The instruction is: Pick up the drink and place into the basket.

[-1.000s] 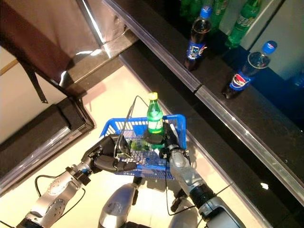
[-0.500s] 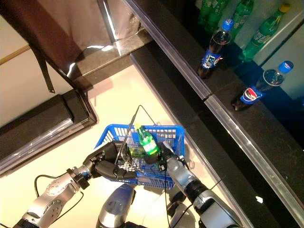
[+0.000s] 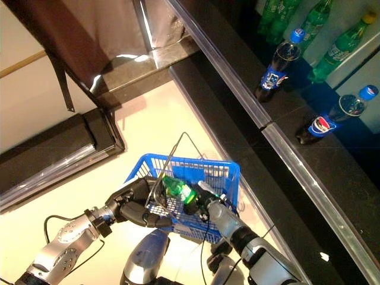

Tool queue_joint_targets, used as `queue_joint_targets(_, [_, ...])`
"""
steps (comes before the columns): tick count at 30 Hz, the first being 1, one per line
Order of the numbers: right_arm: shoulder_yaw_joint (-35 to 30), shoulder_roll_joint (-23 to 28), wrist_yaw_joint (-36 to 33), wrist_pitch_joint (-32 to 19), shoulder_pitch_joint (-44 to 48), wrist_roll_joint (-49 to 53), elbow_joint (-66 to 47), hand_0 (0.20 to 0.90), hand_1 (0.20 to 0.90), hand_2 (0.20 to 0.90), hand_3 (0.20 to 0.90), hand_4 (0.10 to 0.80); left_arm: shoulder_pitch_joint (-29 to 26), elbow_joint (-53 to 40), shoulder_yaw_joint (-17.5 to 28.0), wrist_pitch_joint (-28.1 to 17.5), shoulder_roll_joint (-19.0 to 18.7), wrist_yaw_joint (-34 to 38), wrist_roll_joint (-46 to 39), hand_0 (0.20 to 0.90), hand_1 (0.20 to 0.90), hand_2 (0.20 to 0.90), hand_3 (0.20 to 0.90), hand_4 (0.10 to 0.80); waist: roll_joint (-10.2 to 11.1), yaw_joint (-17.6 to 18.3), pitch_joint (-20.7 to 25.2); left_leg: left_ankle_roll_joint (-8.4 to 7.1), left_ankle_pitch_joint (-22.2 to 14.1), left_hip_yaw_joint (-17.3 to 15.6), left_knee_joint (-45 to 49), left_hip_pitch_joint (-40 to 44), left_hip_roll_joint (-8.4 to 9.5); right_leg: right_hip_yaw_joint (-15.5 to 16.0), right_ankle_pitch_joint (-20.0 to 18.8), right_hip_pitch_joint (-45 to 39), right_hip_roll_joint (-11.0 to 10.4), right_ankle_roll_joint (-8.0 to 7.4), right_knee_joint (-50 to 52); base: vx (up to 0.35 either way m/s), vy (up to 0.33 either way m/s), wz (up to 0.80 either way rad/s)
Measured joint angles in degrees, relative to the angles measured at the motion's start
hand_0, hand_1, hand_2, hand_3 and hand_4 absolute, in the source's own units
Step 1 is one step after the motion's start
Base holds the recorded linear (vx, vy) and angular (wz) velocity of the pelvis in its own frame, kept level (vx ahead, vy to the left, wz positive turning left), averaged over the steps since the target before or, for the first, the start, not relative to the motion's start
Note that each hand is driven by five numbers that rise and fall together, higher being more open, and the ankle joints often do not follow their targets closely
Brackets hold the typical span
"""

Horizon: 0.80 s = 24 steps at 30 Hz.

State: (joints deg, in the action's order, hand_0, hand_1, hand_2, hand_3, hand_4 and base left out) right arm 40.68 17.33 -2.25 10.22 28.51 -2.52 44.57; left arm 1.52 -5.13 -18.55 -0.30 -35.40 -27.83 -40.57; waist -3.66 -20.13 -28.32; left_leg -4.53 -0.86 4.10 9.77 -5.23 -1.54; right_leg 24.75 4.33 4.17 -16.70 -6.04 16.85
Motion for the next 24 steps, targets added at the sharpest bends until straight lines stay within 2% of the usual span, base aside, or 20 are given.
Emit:
queue_joint_targets(6, [0.0, -1.9, 2.8, 0.7, 2.4, -4.6, 6.6, 0.3, 0.3, 0.3, 0.2, 0.1, -0.1, -0.1, 0.0, 0.9, 0.4, -0.3, 0.1, 0.3, 0.3, 0.3, 0.2, 0.1, 0.0, -0.1, 0.0, 0.0, 0.0, 0.2, 0.0, 0.0, 0.14, 0.1, 0.6, 0.2, -0.4, -0.04, 1.0, 0.01, -0.001, 0.02])
queue_joint_targets(13, [1.5, -2.9, 10.6, 1.9, 4.0, -10.6, 11.3, 0.3, 0.3, 0.3, 0.2, 0.1, -0.1, -1.0, 0.0, 1.9, 0.6, -0.3, 0.1, 0.3, 0.3, 0.3, 0.2, 0.1, -0.2, -0.6, 0.1, 0.0, 0.0, 0.4, 0.0, 0.1, 0.32, 0.2, 0.9, 0.2, -0.6, -0.09, 1.1, 0.015, 0.003, 0.02])
queue_joint_targets(18, [2.1, -3.7, 11.6, 2.3, 4.1, -13.1, 13.0, 0.3, 0.3, 0.3, 0.2, 0.1, -0.1, -1.6, 0.0, 2.9, 0.6, -0.2, 0.3, 0.3, 0.3, 0.3, 0.2, 0.1, -0.3, -0.7, 0.2, 0.0, 0.0, 1.0, 0.0, 0.2, 0.46, 0.3, 1.1, 0.2, -0.8, -0.13, 1.4, 0.006, 0.001, 0.0])
queue_joint_targets(19, [2.1, -3.7, 11.8, 2.4, 4.0, -13.2, 13.0, 0.455, 0.455, 0.455, 0.381, 0.281, -0.1, -1.6, 0.0, 3.0, 0.6, -0.1, 0.3, 0.3, 0.3, 0.3, 0.2, 0.1, -0.3, -0.8, 0.2, 0.0, 0.0, 1.0, 0.0, 0.2, 0.48, 0.3, 1.1, 0.2, -0.8, -0.14, 1.5, 0.0, 0.0, 0.0])
queue_joint_targets(20, [2.1, -3.7, 12.2, 2.4, 4.1, -13.3, 13.1, 0.455, 0.455, 0.455, 0.381, 0.281, -0.1, -1.6, 0.1, 3.2, 0.6, 0.0, 0.3, 0.3, 0.3, 0.3, 0.2, 0.1, -0.4, -0.8, 0.2, 0.0, 0.0, 1.0, 0.0, 0.2, 0.51, 0.3, 1.2, 0.2, -0.9, -0.15, 1.6, 0.0, 0.0, 0.0])
queue_joint_targets(21, [2.1, -3.7, 12.7, 2.5, 3.9, -13.3, 13.1, 0.851, 0.851, 0.851, 0.842, 0.742, -0.1, -1.6, 0.2, 3.3, 0.7, 0.1, 0.3, 0.3, 0.3, 0.3, 0.2, 0.1, -0.4, -0.8, 0.2, 0.0, 0.0, 1.0, 0.0, 0.3, 0.54, 0.3, 1.4, 0.2, -1.0, -0.11, 1.8, 0.0, 0.0, 0.0])
queue_joint_targets(22, [2.1, -3.7, 12.9, 2.5, 4.0, -13.5, 13.3, 0.9, 0.9, 0.9, 0.9, 0.8, -0.1, -1.6, 0.2, 3.4, 0.7, 0.2, 0.3, 0.3, 0.3, 0.3, 0.2, 0.1, -0.4, -0.9, 0.2, 0.0, 0.0, 1.1, 0.0, 0.3, 0.55, 0.4, 1.4, 0.2, -1.0, -0.12, 1.9, 0.0, 0.0, 0.0])
queue_joint_targets(24, [2.1, -3.7, 13.3, 2.6, 4.1, -13.9, 13.4, 0.9, 0.9, 0.9, 0.9, 0.8, -0.1, -1.6, 0.2, 3.4, 0.7, 0.4, 0.3, 0.3, 0.3, 0.3, 0.2, 0.1, -0.4, -0.9, 0.2, 0.0, 0.0, 1.1, 0.0, 0.3, 0.55, 0.4, 1.4, 0.2, -1.0, -0.12, 1.9, 0.031, 0.009, 0.0])
